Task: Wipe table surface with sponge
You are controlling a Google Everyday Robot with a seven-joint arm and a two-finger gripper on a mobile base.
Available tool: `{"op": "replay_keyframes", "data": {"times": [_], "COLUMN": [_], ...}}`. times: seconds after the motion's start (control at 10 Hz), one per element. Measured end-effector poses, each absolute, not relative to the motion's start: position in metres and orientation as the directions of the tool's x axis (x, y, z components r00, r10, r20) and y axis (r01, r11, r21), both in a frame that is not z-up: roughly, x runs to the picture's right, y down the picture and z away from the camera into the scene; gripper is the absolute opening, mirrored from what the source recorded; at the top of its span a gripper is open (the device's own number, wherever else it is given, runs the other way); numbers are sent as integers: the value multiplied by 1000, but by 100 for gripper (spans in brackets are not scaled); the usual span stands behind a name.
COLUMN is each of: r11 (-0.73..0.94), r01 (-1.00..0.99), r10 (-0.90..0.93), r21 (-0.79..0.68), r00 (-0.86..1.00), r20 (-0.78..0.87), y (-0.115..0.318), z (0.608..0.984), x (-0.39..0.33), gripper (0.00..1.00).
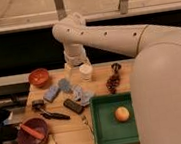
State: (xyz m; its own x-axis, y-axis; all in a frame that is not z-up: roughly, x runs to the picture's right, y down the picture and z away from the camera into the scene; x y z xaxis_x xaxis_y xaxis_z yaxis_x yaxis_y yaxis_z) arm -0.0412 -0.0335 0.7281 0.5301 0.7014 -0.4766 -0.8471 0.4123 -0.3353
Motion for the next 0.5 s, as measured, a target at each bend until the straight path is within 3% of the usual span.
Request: {"op": "replay_keyframes", "data": {"times": [0.5], "r11": [412], "r01": [-850], "r10": [725], "r21": [-328], "r00": [524], "r20": [-448], "y": [-46], "z": [744], "x": [-36], "gripper": [80]}}
